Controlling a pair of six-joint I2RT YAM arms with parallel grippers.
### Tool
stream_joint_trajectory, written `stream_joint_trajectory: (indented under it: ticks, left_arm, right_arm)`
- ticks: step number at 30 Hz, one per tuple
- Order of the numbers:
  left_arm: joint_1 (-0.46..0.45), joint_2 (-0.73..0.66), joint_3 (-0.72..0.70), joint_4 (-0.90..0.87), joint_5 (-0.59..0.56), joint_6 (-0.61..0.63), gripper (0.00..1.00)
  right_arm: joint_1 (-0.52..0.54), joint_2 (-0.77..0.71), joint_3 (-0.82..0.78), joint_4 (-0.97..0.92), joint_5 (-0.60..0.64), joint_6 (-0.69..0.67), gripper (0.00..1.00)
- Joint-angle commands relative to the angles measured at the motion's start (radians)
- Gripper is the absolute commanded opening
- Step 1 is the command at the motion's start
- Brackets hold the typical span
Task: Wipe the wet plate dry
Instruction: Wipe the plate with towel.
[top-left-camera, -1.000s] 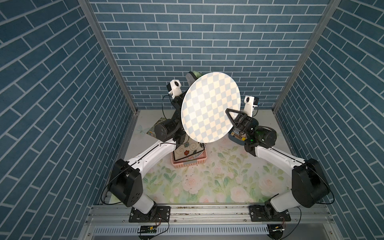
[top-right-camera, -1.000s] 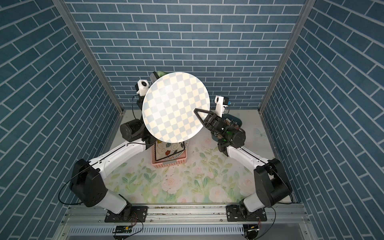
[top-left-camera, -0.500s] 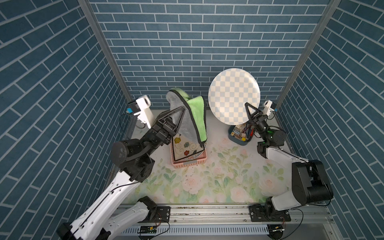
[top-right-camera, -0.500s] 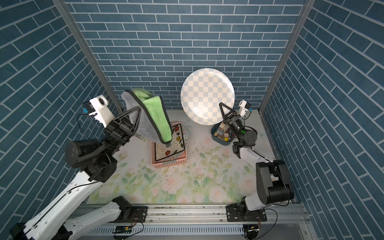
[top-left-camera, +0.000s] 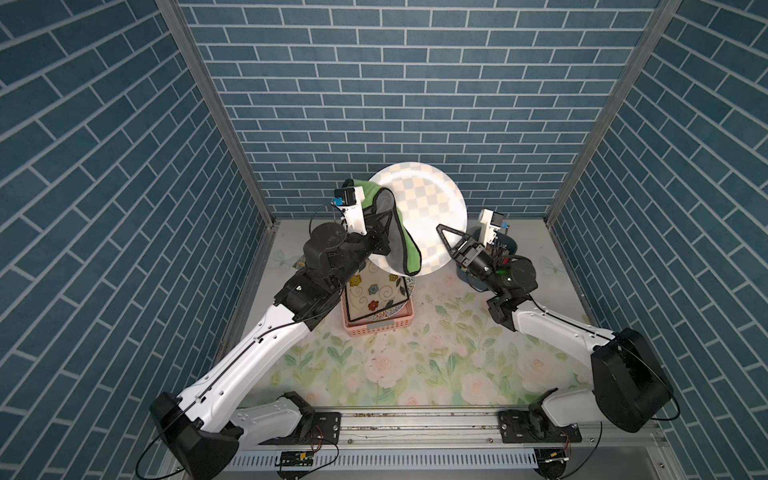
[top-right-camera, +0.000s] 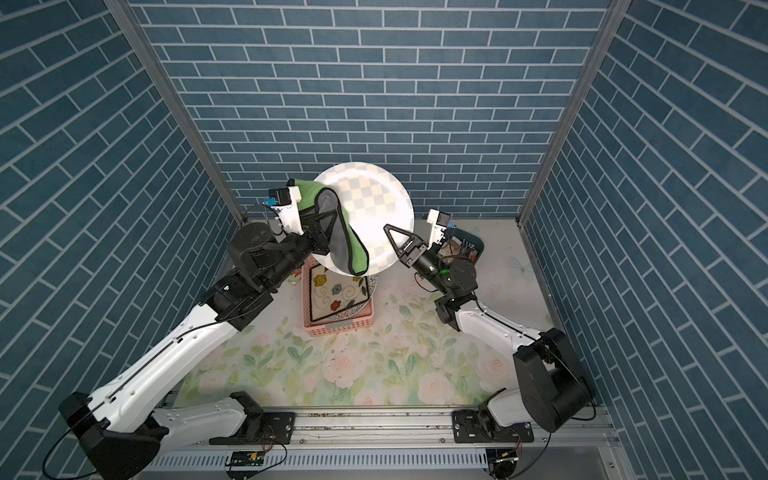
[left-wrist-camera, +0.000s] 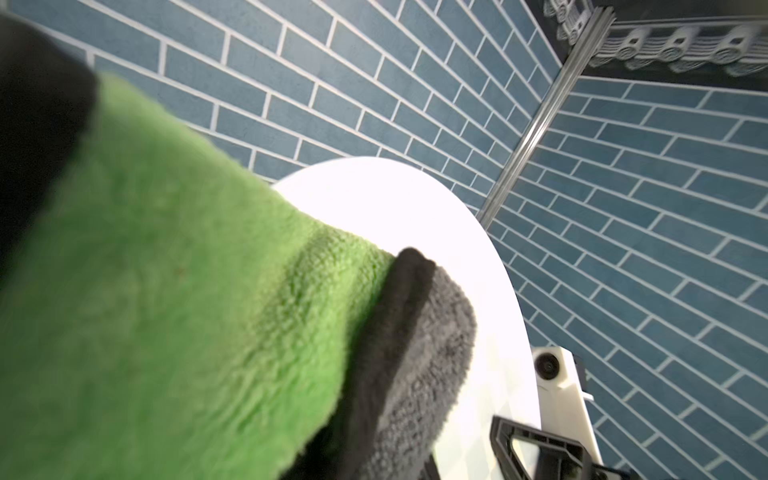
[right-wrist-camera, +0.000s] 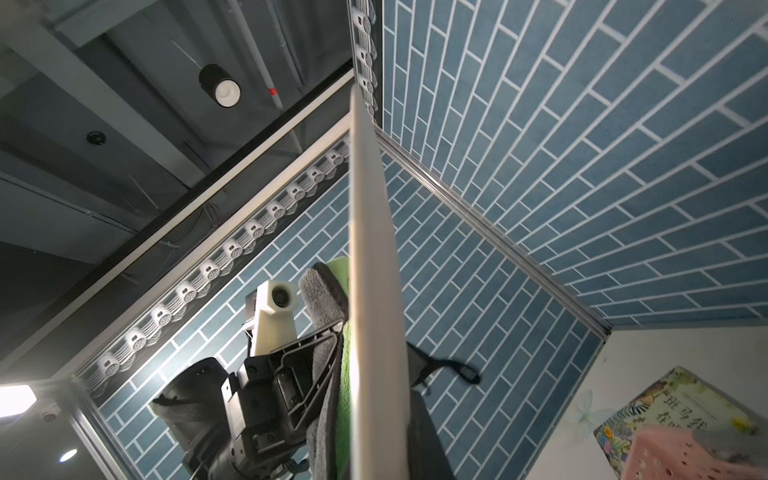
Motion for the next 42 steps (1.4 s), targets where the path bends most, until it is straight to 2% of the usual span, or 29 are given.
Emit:
stream_joint_trajectory:
  ticks: [1, 4, 6, 9, 11, 13, 15, 17, 18, 20, 24, 26, 27, 29, 30, 31, 34, 38, 40, 42]
  left_arm:
    - [-0.031, 0.069, -0.031, -0.057, -0.011, 0.038, 0.00]
    - [-0.144, 0.125, -0.083, -0.017, 0.015, 0.037, 0.00]
    - [-0.154, 0.120, -0.112, -0.004, -0.013, -0.008, 0.00]
    - [-0.088, 0.045, -0.140, -0.012, -0.125, -0.038, 0.00]
    - [0.005, 0.000, -0.138, -0.027, -0.125, -0.055, 0.00]
    - [0.061, -0.008, -0.126, -0.038, -0.097, -0.031, 0.00]
    - [0.064, 0.029, -0.096, -0.048, -0.021, 0.004, 0.00]
    - [0.044, 0.093, -0.077, -0.033, 0.084, -0.005, 0.00]
    - [0.022, 0.125, -0.066, -0.028, 0.098, -0.007, 0.00]
    - [-0.009, 0.176, -0.028, -0.027, 0.080, -0.008, 0.00]
    - [0.021, 0.200, 0.064, -0.069, -0.059, -0.024, 0.00]
    - [0.044, 0.210, 0.099, -0.072, -0.023, -0.006, 0.00]
    - [0.045, 0.226, 0.114, -0.049, 0.070, 0.031, 0.00]
    - [0.034, 0.264, 0.108, 0.019, 0.282, 0.056, 0.00]
    - [0.010, 0.286, 0.108, 0.030, 0.345, 0.070, 0.00]
    - [-0.020, 0.312, 0.113, 0.018, 0.358, 0.091, 0.00]
    - [-0.077, 0.315, 0.052, 0.007, 0.308, 0.090, 0.00]
    - [-0.044, 0.195, -0.115, 0.029, 0.186, 0.037, 0.00]
    - [-0.005, 0.145, -0.169, 0.008, 0.153, 0.033, 0.00]
    - [0.017, 0.130, -0.203, -0.010, 0.177, 0.042, 0.00]
  right_arm:
    - [0.081, -0.012, 0.076, 0.208, -0.068, -0.004, 0.00]
    - [0.016, -0.020, 0.102, 0.204, -0.033, -0.001, 0.00]
    - [-0.036, -0.039, 0.113, 0.152, -0.032, -0.007, 0.00]
    - [-0.049, -0.092, 0.112, 0.005, -0.066, -0.101, 0.00]
    - [-0.007, -0.127, 0.115, -0.129, -0.088, -0.207, 0.00]
    - [0.073, -0.140, 0.111, -0.215, -0.088, -0.284, 0.00]
    - [0.127, -0.123, 0.109, -0.198, -0.102, -0.292, 0.00]
    - [0.140, -0.099, 0.126, -0.163, -0.120, -0.283, 0.00]
    - [0.136, -0.094, 0.143, -0.164, -0.120, -0.290, 0.00]
    - [0.119, -0.099, 0.179, -0.202, -0.108, -0.327, 0.00]
    - [0.090, -0.136, 0.201, -0.316, -0.108, -0.385, 0.00]
    - [0.109, -0.145, 0.188, -0.357, -0.115, -0.405, 0.00]
    - [0.128, -0.143, 0.176, -0.371, -0.101, -0.414, 0.00]
    - [0.157, -0.132, 0.164, -0.343, -0.078, -0.407, 0.00]
    - [0.154, -0.126, 0.165, -0.320, -0.074, -0.397, 0.00]
    - [0.145, -0.125, 0.166, -0.300, -0.056, -0.389, 0.00]
    - [0.048, -0.144, 0.182, -0.276, -0.042, -0.342, 0.00]
    - [-0.116, -0.180, 0.142, -0.196, -0.043, -0.202, 0.00]
    - [-0.118, -0.190, 0.118, -0.175, -0.016, -0.181, 0.00]
    - [-0.067, -0.167, 0.118, -0.146, -0.020, -0.176, 0.00]
